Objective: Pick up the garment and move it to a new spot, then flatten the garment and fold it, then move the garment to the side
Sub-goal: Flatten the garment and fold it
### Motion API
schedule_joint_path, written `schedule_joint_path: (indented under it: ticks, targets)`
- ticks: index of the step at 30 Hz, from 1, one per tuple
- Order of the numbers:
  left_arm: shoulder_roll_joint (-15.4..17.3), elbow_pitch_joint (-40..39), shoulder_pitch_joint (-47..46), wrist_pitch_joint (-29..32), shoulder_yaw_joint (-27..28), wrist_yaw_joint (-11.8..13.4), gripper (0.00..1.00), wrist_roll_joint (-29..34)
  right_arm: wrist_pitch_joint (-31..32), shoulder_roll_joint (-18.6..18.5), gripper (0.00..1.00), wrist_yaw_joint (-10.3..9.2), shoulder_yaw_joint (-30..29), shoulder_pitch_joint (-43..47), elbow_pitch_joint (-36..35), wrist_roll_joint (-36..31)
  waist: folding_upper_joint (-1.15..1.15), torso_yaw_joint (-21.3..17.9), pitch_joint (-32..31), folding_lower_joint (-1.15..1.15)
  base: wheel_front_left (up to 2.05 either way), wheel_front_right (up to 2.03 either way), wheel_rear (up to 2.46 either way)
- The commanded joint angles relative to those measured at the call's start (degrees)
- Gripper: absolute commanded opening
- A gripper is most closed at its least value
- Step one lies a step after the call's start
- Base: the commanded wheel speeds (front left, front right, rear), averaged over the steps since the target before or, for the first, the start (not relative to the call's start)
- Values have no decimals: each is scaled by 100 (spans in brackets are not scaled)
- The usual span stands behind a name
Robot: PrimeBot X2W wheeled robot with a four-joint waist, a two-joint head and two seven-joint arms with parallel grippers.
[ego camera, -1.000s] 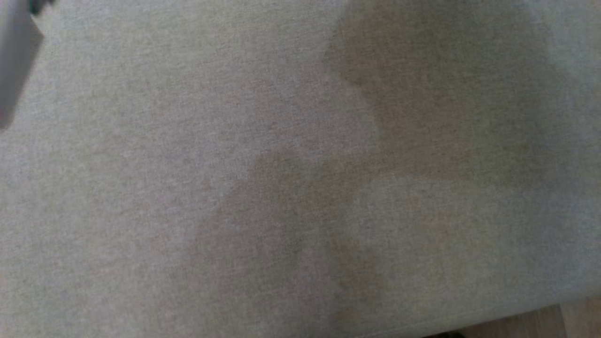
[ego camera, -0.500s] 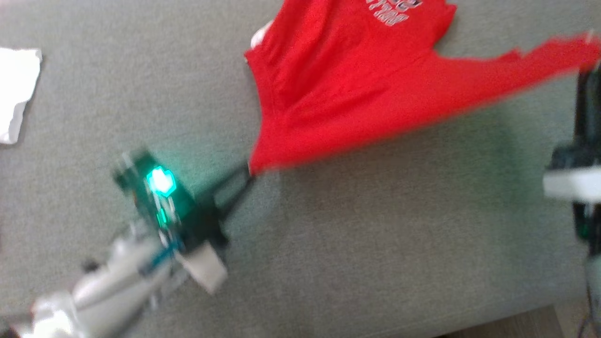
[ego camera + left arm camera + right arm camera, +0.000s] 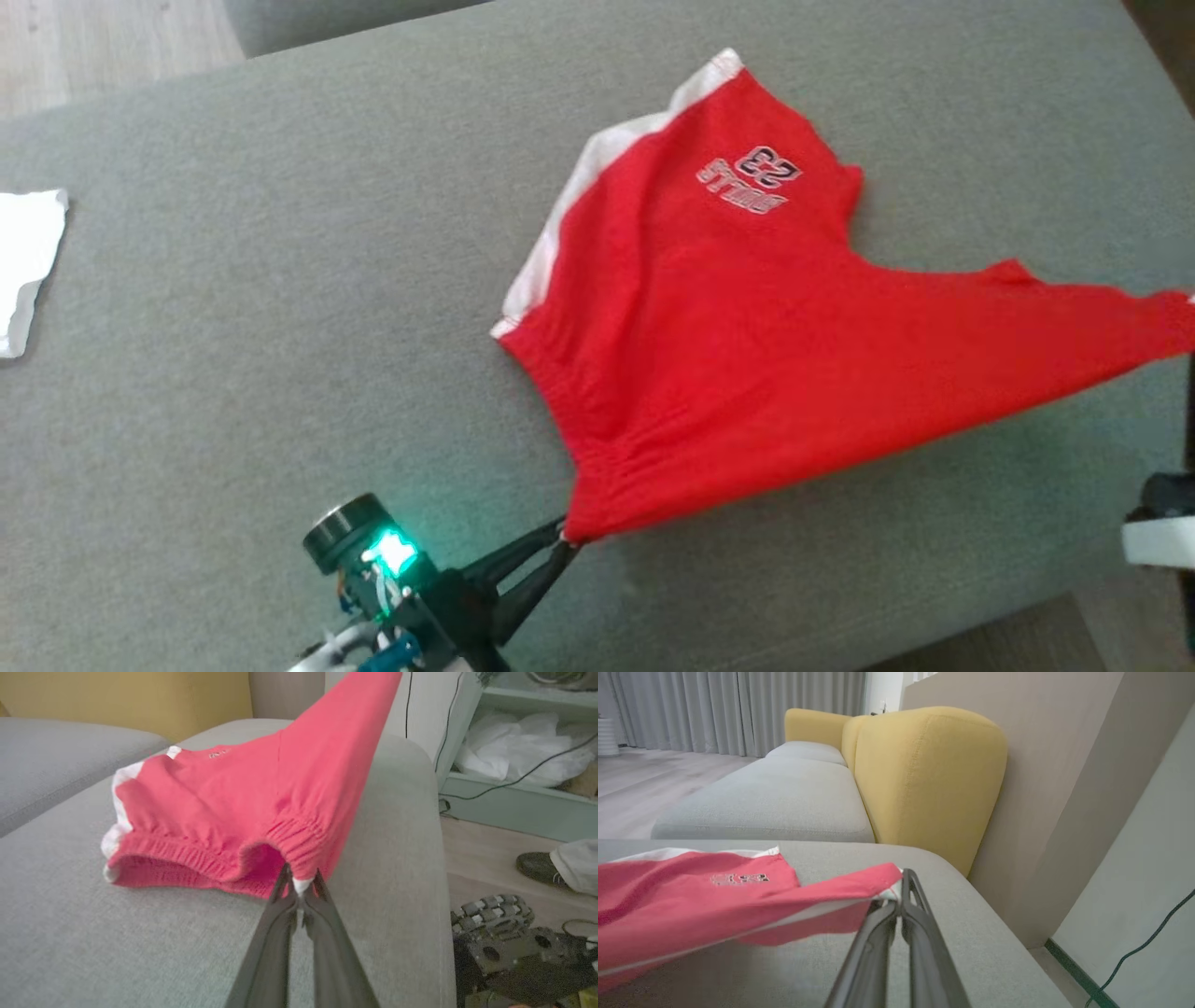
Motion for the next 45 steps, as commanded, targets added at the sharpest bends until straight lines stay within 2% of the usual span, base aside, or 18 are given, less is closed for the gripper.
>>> schedule_joint_path:
  ticks: [1, 4, 9, 19, 28, 30, 31, 32, 33, 35, 36, 39, 42, 43, 45]
  targets:
    - [241, -117, -101, 30, 241, 60, 0, -67, 18, -189, 0, -5, -90, -158, -226, -7, 0, 39, 33, 1, 0, 0, 0]
    - [126, -307, -267, 1, 391, -22, 0, -270, 221, -259, 0, -5, -146, -438, -270, -18, 0, 165, 137, 1, 0, 0, 0]
    - [-154, -436, -578, -67, 767, -234, 0, -880, 602, -645, 0, -5, 176, -1321, 120, -10, 0, 441, 377, 1, 0, 0, 0]
    - [-467, 39, -1008, -12, 1199, -531, 0, -1664, 1062, -1251, 0, -5, 1462, -3162, 1717, 219, 0, 925, 787, 1, 0, 0, 0]
    - [-730, 534, -1291, 114, 1336, -743, 0, -2080, 994, -1302, 0, -5, 2601, -4430, 3063, 235, 0, 1188, 1121, 1, 0, 0, 0]
    - [-782, 606, -1330, 129, 1335, -816, 0, -2153, 1003, -1294, 19, -5, 2819, -4654, 3342, 192, 0, 1245, 1180, 1, 0, 0, 0]
    - [-815, 642, -1348, 119, 1337, -842, 0, -2177, 995, -1284, 35, -5, 2907, -4756, 3477, 199, 0, 1275, 1204, 1, 0, 0, 0]
    - [-845, 681, -1373, 102, 1331, -869, 0, -2176, 972, -1273, 71, -5, 2986, -4853, 3601, 211, 0, 1304, 1227, 1, 0, 0, 0]
    - [-886, 727, -1385, 66, 1341, -886, 19, -2195, 935, -1251, 100, -5, 3032, -4944, 3720, 223, 0, 1328, 1244, 1, 0, 0, 0]
    - [-959, 833, -1425, -3, 1346, -887, 64, -2171, 758, -1204, 100, -5, 3105, -5091, 3893, 272, 0, 1380, 1266, 1, 0, 0, 0]
    - [-990, 888, -1444, -56, 1346, -868, 98, -2128, 650, -1181, 100, -5, 3136, -5139, 3964, 311, 0, 1401, 1265, 1, 0, 0, 0]
    - [-1113, 1054, -1434, -293, 1403, -723, 100, -2029, 403, -1134, 100, -5, 3239, -5146, 4108, 580, 0, 1462, 1220, 1, 0, 0, 0]
    - [-1268, 1221, -1310, -612, 1523, -452, 100, -1957, 267, -1217, 100, -5, 3375, -5002, 4128, 935, 0, 1529, 1114, 1, 0, 0, 0]
    - [-1268, 1221, -1310, -612, 1523, -452, 100, -1957, 267, -1217, 100, -5, 3375, -5002, 4128, 935, 0, 1529, 1114, 1, 0, 0, 0]
    - [-1373, 1282, -1171, -816, 1707, -200, 100, -1912, 262, -1265, 100, -5, 3424, -4861, 4095, 1234, 0, 1562, 1049, 1, 0, 0, 0]
